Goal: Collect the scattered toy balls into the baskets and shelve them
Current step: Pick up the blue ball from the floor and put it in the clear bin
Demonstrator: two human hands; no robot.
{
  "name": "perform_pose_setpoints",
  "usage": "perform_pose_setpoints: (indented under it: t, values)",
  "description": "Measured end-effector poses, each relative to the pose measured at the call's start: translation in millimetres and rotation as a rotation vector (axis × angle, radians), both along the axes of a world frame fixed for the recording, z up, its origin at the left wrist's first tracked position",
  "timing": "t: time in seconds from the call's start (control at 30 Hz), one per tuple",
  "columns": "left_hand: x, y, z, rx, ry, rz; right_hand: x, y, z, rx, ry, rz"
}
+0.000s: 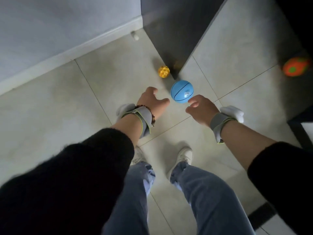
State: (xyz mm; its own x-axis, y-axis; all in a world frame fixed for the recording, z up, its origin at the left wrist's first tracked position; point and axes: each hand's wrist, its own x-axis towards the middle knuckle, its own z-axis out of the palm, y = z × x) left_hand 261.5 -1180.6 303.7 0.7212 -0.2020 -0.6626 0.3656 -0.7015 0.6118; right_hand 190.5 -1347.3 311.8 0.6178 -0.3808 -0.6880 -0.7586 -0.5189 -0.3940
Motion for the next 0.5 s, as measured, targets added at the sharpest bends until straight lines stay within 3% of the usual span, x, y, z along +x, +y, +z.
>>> perform_pose_setpoints:
  t: [0.2,0.4,0.5]
  values:
    - [40,-62,-208,0.002,0.145,0.033,53,-57,-192,-0.008,-0.059,-0.11]
    - [62,-133,-354,-0.05,0.192,0.029,98,-124,-331,-0.099,-0.114,-0.177]
    - [65,-163,-394,-0.108,0.174,-0.011,121,-151,-364,-0.129,-0.18,-0.231]
